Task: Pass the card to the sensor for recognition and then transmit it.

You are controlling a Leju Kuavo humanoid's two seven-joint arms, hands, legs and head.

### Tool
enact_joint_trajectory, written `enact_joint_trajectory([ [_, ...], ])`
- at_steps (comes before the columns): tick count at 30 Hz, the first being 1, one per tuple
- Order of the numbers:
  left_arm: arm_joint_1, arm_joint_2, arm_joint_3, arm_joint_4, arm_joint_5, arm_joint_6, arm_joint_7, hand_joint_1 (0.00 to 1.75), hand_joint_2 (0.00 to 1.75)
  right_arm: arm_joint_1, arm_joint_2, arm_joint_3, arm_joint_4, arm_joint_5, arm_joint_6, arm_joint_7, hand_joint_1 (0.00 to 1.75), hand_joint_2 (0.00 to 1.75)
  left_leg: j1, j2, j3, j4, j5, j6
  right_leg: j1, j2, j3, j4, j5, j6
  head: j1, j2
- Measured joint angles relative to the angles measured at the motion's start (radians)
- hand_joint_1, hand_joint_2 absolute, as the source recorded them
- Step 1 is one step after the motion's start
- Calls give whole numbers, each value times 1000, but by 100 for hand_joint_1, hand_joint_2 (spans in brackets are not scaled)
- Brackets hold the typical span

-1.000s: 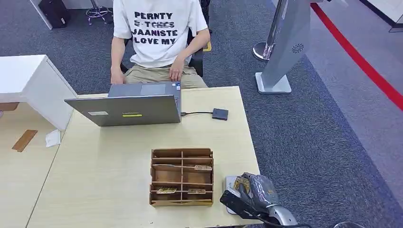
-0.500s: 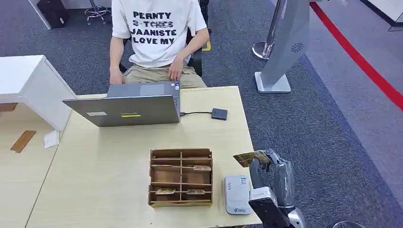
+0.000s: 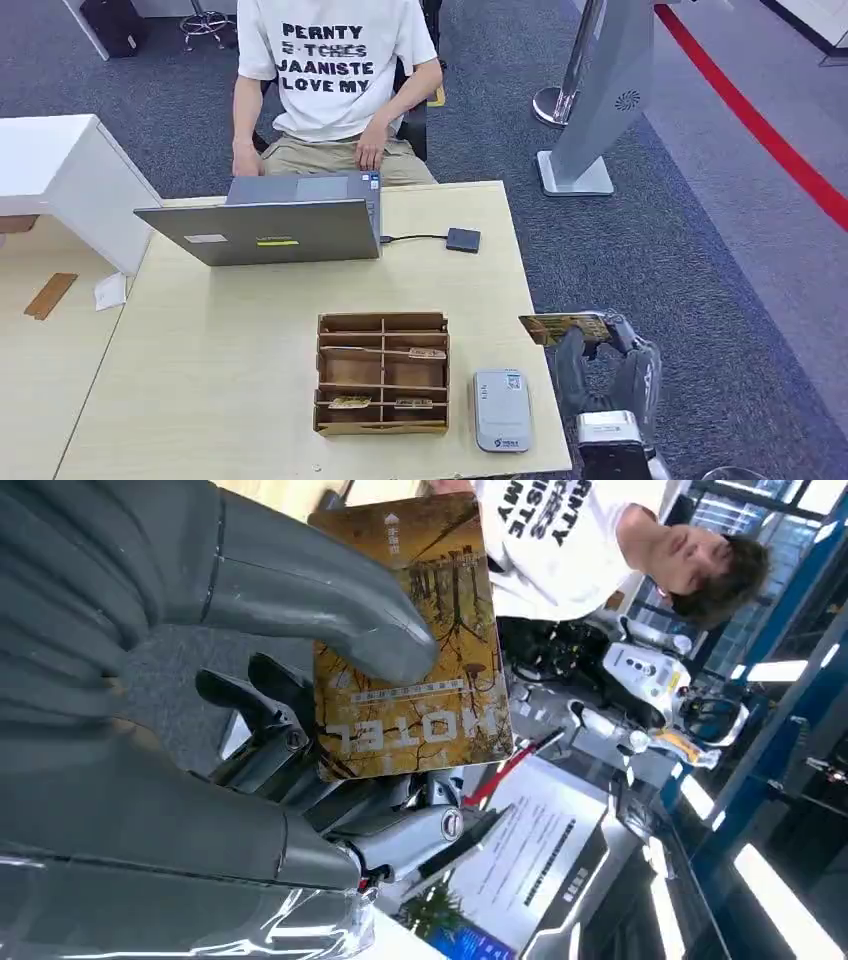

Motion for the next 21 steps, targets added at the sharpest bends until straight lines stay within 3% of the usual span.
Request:
enact_joint_trajectory([
  [14,0,0,0,0,-5,0,3,0,0,11,14,-6,-16,0,0,-10,175,175,0,0,0,0,0,0,0,0,0,0,0,0,0,0],
  [21,-6,1,-11,0,-68,-14,31,0,0,-106,20,22,27,49,104,-20,175,175,0,1,0,0,0,0,0,1,0,0,1,0,0,0],
])
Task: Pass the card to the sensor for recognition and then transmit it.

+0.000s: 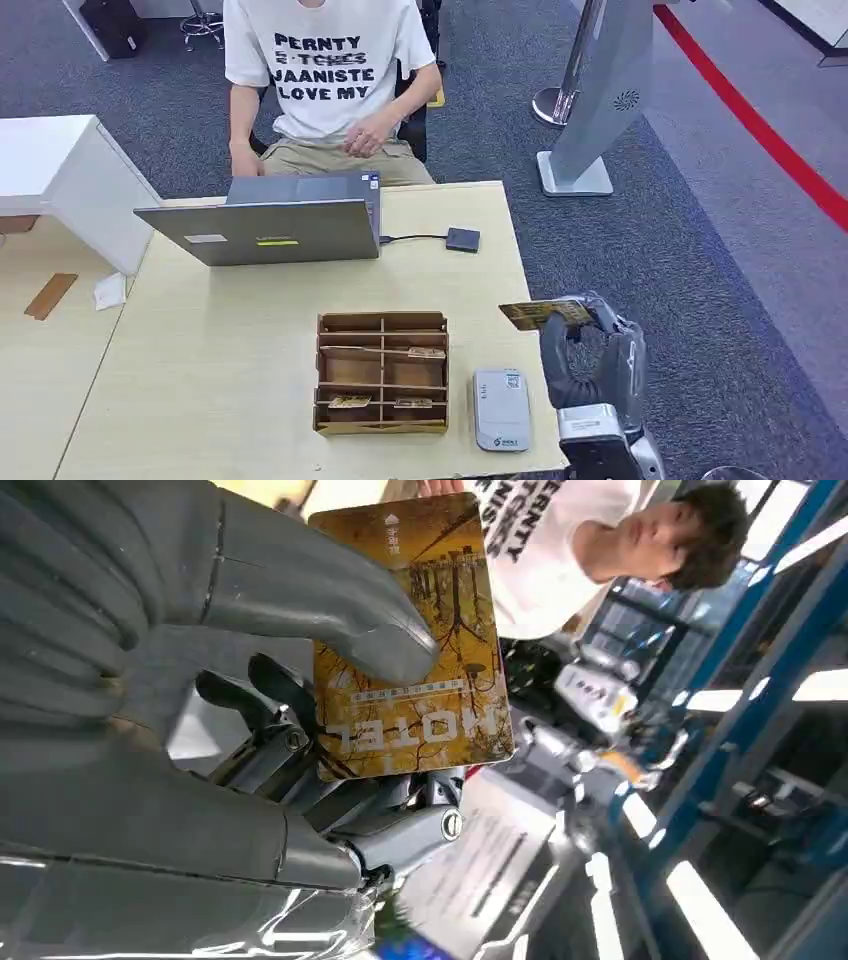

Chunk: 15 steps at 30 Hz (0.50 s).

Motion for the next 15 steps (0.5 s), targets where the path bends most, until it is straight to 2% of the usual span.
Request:
enact_joint_trajectory([
  [5,-3,1,-2,0,-64,-10,14,0,0,-150,5,50,84,69,57,52,175,175,0,1,0,0,1,-1,0,0,0,1,2,-2,0,0],
  [10,-23,1,-7,0,-143,-24,54,0,0,-353,23,92,204,139,99,154,175,175,0,0,0,0,2,-1,0,0,0,1,3,-2,0,0],
  [15,-33,1,-12,0,-167,-30,65,0,0,-472,37,103,289,172,103,188,175,175,0,-1,0,0,2,-1,0,0,0,1,2,-2,0,0],
])
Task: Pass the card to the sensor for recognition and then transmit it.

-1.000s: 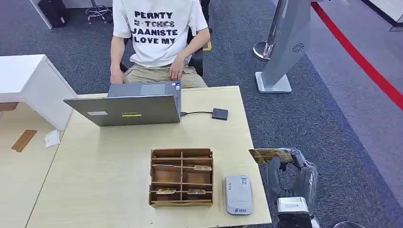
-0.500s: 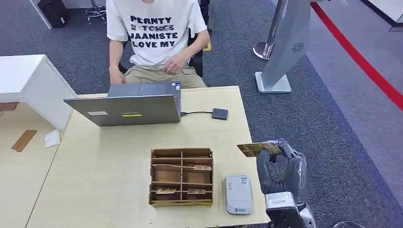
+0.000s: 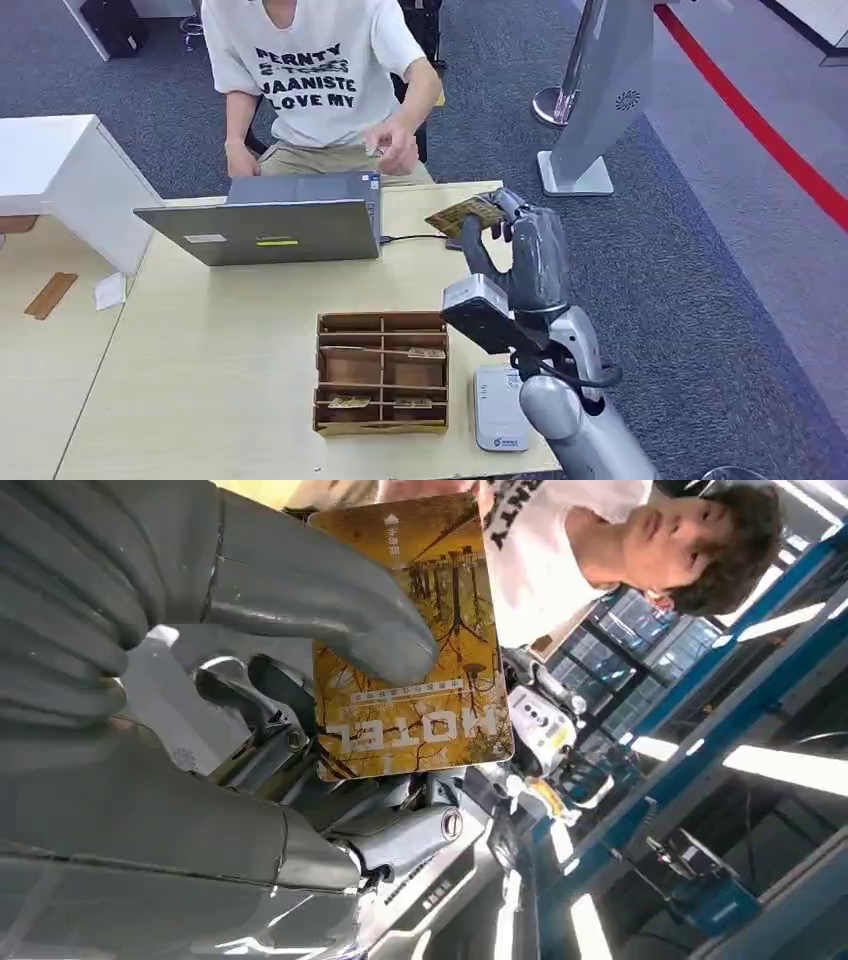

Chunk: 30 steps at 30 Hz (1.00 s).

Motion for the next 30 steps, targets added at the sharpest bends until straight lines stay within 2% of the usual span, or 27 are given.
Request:
enact_joint_trajectory([
  [5,-9,-2,-4,0,-51,-11,21,0,0,-123,8,8,116,107,7,71,175,175,0,0,0,0,0,0,0,0,0,0,0,0,0,0],
  [9,-18,-2,-4,0,-74,-15,35,0,0,-205,22,8,203,156,7,89,175,175,0,0,0,0,0,0,0,0,0,0,0,0,0,0],
  [24,-31,-5,-4,0,-108,-22,53,0,0,-328,65,8,364,201,32,130,175,175,0,0,-1,0,0,0,0,0,-1,0,0,0,0,0],
  [25,-32,-5,-4,0,-109,-22,53,0,0,-333,67,8,372,206,34,130,94,175,0,0,-1,0,0,0,0,0,-1,0,0,0,0,0],
  [26,-32,-5,-4,0,-109,-22,53,0,0,-339,70,8,384,210,36,132,2,175,0,0,-1,0,0,0,0,0,-1,0,0,0,0,0],
  [30,-33,-6,-4,0,-105,-22,53,0,0,-350,76,10,417,233,48,133,0,175,0,-1,-1,0,0,0,0,0,-1,0,0,0,0,0],
])
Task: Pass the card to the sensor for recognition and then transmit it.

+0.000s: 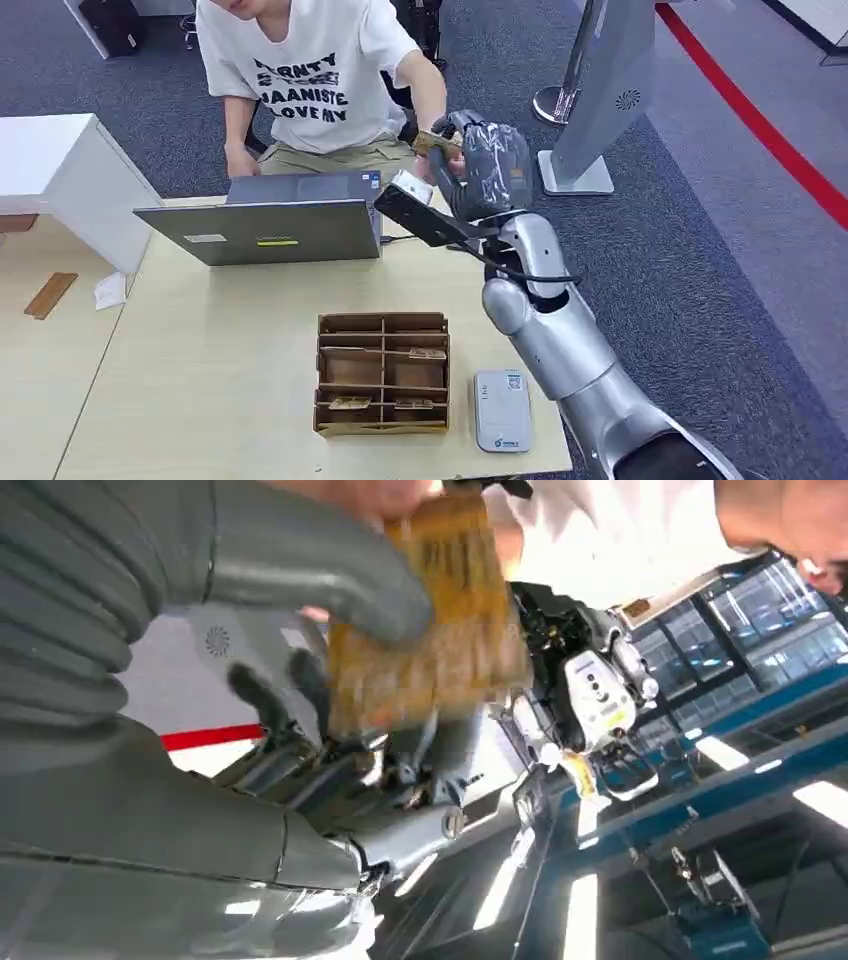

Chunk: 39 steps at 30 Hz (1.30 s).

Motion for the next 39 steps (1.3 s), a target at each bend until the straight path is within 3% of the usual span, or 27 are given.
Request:
enact_joint_trajectory([
  [6,0,0,0,0,19,1,-2,0,0,12,6,5,21,-33,25,-13,0,175,0,0,0,0,0,0,0,0,0,0,0,0,0,0],
  [7,0,0,0,0,23,3,-4,0,0,18,9,5,20,-60,35,-23,0,0,0,0,0,0,0,0,0,0,0,0,0,0,0,0],
  [13,4,2,0,0,58,13,-27,0,0,93,28,3,-52,-366,110,-122,0,0,0,0,0,0,0,0,0,0,0,0,0,0,0,0],
  [16,12,3,1,0,83,22,-45,0,0,167,31,5,-145,-578,163,-172,0,0,0,0,0,0,0,0,1,0,0,0,-1,0,0,0],
  [26,21,7,1,0,93,25,-54,0,0,252,31,10,-264,-670,197,-196,0,0,0,0,-1,0,0,0,0,0,-1,0,0,0,0,0],
  [34,44,12,19,0,150,37,-97,0,0,421,-4,25,-369,-1055,372,-259,0,0,0,0,-2,0,-1,0,1,0,-2,-1,-2,0,0,0],
  [39,56,16,29,0,169,42,-110,0,0,563,-56,39,-422,-1301,584,-284,0,0,0,0,-2,0,-2,0,0,0,-2,-1,-3,1,0,0],
])
